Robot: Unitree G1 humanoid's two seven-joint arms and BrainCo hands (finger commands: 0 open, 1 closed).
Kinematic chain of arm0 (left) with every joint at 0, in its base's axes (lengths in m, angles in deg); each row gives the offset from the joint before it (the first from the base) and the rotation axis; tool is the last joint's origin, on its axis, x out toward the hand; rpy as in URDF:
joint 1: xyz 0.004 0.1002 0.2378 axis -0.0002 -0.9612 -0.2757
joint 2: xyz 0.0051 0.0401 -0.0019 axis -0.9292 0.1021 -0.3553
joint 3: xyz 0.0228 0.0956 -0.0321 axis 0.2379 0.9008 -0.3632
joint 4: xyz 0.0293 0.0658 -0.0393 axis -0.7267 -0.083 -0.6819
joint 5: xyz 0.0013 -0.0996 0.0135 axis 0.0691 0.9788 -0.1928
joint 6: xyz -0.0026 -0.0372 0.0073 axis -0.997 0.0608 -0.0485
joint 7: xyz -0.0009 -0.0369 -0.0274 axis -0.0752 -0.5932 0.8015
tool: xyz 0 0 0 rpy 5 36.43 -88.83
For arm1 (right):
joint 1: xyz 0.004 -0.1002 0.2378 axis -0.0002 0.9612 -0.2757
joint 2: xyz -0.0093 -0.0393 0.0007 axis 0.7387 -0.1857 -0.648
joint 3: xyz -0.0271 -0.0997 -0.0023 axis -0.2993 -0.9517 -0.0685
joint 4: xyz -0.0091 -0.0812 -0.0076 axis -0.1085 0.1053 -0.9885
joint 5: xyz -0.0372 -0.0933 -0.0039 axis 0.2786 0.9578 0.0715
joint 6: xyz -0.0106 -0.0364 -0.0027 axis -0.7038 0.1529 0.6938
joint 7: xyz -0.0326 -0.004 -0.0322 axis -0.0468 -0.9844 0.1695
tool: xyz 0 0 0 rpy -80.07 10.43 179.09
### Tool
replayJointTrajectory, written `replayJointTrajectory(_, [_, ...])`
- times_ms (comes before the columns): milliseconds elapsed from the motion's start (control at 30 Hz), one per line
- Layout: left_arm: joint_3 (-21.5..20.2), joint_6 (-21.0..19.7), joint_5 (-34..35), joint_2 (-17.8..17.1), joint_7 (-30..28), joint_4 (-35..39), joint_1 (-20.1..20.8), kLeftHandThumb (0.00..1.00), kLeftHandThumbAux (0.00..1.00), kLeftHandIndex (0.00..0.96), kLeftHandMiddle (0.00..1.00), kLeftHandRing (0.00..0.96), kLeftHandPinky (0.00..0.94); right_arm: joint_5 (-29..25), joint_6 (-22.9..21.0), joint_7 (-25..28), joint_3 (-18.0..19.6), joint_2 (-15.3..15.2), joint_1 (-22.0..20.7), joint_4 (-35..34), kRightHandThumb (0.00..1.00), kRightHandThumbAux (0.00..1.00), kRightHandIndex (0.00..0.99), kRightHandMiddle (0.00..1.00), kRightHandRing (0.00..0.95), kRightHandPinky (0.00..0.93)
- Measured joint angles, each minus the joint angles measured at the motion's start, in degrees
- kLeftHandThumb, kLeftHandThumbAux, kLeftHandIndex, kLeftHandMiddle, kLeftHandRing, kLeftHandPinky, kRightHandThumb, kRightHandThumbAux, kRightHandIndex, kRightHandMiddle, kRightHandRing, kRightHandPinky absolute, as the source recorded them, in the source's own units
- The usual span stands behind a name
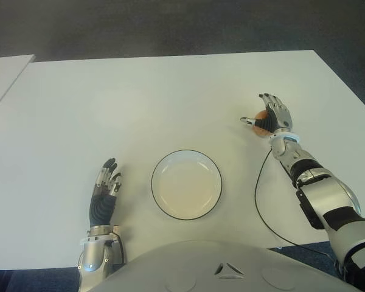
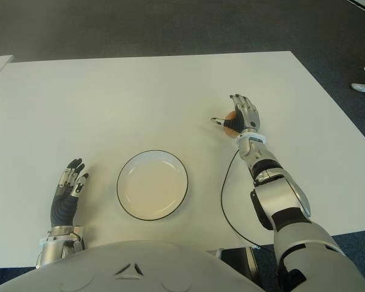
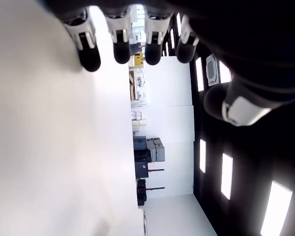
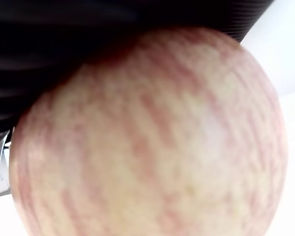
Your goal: Put the apples into the plate.
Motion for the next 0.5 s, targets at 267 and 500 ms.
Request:
replayJointTrajectory(267, [0.0,5.6,0.4,0.0,-1.4,-2.6,-0.2,0.021,0.397,0.0,0.0,0.0,0.003,-0.2,0.0,-0.4,0.0,0.0,0.3,0.0,0.392,0.467,0.096,0.076,0.044,0.053])
replayJointTrajectory(500, [0.1,8.7,1.3,0.2,-2.6,-4.0,-0.1,0.024,0.415,0.0,0.0,0.0,0.01,-0.2,0.0,-0.9,-0.1,-0.1,0.6,0.0,0.447,0.465,0.144,0.142,0.106,0.104])
